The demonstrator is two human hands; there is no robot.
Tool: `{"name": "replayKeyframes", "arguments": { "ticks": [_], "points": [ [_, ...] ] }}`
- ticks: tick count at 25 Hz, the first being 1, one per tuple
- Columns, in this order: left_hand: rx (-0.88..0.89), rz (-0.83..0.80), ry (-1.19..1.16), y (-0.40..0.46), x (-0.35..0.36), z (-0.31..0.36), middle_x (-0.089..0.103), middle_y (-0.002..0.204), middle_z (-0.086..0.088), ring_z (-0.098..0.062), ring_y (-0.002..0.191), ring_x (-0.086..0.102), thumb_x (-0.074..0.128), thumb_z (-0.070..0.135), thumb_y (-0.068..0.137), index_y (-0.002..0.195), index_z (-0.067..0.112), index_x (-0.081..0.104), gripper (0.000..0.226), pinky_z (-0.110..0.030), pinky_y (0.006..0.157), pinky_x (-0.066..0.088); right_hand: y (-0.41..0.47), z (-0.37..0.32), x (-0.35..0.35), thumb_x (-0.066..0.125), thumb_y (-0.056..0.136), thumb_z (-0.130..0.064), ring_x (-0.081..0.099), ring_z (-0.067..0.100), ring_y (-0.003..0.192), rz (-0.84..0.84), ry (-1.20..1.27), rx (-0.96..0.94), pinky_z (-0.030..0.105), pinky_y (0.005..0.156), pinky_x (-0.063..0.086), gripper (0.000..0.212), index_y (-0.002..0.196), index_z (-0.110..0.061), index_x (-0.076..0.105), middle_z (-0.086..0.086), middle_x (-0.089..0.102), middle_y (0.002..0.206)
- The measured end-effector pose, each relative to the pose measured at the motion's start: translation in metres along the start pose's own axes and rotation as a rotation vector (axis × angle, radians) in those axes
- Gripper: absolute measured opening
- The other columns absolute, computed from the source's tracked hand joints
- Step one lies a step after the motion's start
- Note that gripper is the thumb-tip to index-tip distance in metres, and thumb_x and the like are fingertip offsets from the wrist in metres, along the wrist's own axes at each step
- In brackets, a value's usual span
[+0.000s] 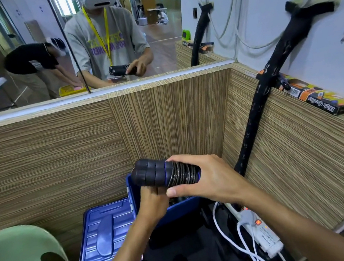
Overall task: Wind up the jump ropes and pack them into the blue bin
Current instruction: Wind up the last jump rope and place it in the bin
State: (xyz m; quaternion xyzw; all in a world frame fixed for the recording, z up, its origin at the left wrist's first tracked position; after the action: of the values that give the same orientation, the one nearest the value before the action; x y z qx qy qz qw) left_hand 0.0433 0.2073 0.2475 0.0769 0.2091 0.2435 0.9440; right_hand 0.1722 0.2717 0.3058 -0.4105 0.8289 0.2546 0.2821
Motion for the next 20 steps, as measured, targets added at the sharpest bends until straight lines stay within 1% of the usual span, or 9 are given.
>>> {"name": "replayKeyframes", "arguments": {
  "ticks": [3, 4, 6, 8, 10, 12, 15, 18, 20],
  "points": [
    [-0.076, -0.073, 0.388, 0.018, -0.018, 0.012, 0.062, 0.099, -0.025, -0.003, 0.084, 0.063, 0.030, 0.013, 0.104, 0.100, -0.005, 0.060, 0.036, -0.019, 0.076, 0.052, -0.014, -0.008, 0.002, 0.073, 0.070, -0.071, 0.063, 0.002, 0.092, -0.097, -0.164, -0.073, 0.024, 0.089, 0.048, 0.069, 0.131, -0.050, 0.051, -0.017, 0.070, 0.101],
    [-0.098, -0.181, 0.512, 0.029, -0.021, 0.012, 0.063, 0.097, -0.028, -0.015, 0.090, 0.068, 0.028, 0.023, 0.105, 0.103, -0.007, 0.061, 0.045, -0.028, 0.082, 0.052, -0.018, -0.009, 0.006, 0.071, 0.071, -0.072, 0.063, 0.003, 0.089, -0.114, -0.214, -0.098, 0.025, 0.086, 0.048, 0.067, 0.131, -0.050, 0.050, -0.015, 0.069, 0.098],
    [0.121, -0.399, 0.866, 0.049, -0.020, 0.027, 0.068, 0.086, -0.021, -0.034, 0.082, 0.067, 0.013, 0.049, 0.098, 0.096, 0.006, 0.068, 0.069, -0.037, 0.073, 0.052, -0.024, -0.007, 0.012, 0.064, 0.075, -0.075, 0.063, 0.011, 0.090, -0.121, -0.336, -0.101, 0.031, 0.084, 0.049, 0.069, 0.135, -0.046, 0.047, -0.008, 0.069, 0.097],
    [0.412, -0.405, 1.120, 0.064, -0.012, 0.046, 0.065, 0.064, -0.013, -0.037, 0.062, 0.064, 0.013, 0.051, 0.094, 0.072, 0.010, 0.067, 0.071, -0.032, 0.055, 0.043, -0.025, -0.002, 0.018, 0.053, 0.079, -0.079, 0.062, 0.023, 0.097, -0.084, -0.559, -0.077, 0.038, 0.083, 0.047, 0.076, 0.144, -0.042, 0.037, 0.001, 0.067, 0.101],
    [0.583, -0.359, 1.319, 0.064, 0.004, 0.075, 0.066, 0.065, -0.012, -0.038, 0.063, 0.065, 0.025, 0.044, 0.099, 0.071, 0.008, 0.067, 0.062, -0.030, 0.053, 0.035, -0.024, 0.001, 0.021, 0.047, 0.081, -0.080, 0.062, 0.031, 0.099, -0.031, -0.678, -0.009, 0.041, 0.082, 0.047, 0.080, 0.147, -0.035, 0.033, 0.009, 0.065, 0.104],
    [0.578, -0.251, 1.375, 0.062, 0.012, 0.100, 0.068, 0.075, -0.010, -0.036, 0.072, 0.067, 0.026, 0.042, 0.102, 0.077, 0.011, 0.069, 0.058, -0.031, 0.055, 0.035, -0.019, 0.004, 0.019, 0.045, 0.083, -0.079, 0.064, 0.034, 0.099, 0.028, -0.686, 0.069, 0.042, 0.080, 0.049, 0.081, 0.145, -0.029, 0.035, 0.011, 0.066, 0.105],
    [0.423, -0.153, 1.392, 0.049, 0.012, 0.107, 0.068, 0.085, -0.006, -0.032, 0.082, 0.068, 0.023, 0.042, 0.103, 0.090, 0.016, 0.066, 0.051, -0.033, 0.058, 0.034, -0.003, 0.026, 0.005, 0.048, 0.083, -0.078, 0.067, 0.036, 0.096, 0.098, -0.634, 0.240, 0.042, 0.077, 0.055, 0.077, 0.139, -0.025, 0.040, 0.012, 0.069, 0.099],
    [0.279, -0.209, 1.300, 0.018, 0.028, 0.101, 0.067, 0.099, -0.006, -0.033, 0.094, 0.066, 0.019, 0.040, 0.105, 0.109, 0.018, 0.052, 0.039, -0.035, 0.062, 0.032, 0.006, 0.048, -0.024, 0.046, 0.082, -0.079, 0.066, 0.039, 0.098, 0.205, -0.568, 0.379, 0.039, 0.072, 0.049, 0.069, 0.129, -0.029, 0.047, 0.013, 0.071, 0.099],
    [0.164, -0.188, 1.233, 0.007, 0.029, 0.091, 0.067, 0.100, -0.007, -0.034, 0.094, 0.064, 0.017, 0.039, 0.105, 0.111, 0.017, 0.045, 0.036, -0.036, 0.062, 0.031, 0.009, 0.050, -0.030, 0.047, 0.079, -0.080, 0.066, 0.039, 0.096, 0.233, -0.535, 0.367, 0.038, 0.070, 0.048, 0.066, 0.124, -0.032, 0.050, 0.010, 0.071, 0.094]
  ]
}}
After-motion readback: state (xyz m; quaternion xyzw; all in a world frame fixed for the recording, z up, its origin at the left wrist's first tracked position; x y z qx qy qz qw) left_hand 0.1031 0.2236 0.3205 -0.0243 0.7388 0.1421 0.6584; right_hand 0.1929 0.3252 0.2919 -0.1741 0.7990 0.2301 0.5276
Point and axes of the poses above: each hand's wrist, its own y-axis towards the middle knuckle, its own x-axis out of the palm, z = x × y, the point moved 5 cm from there along y, towards the middle knuckle
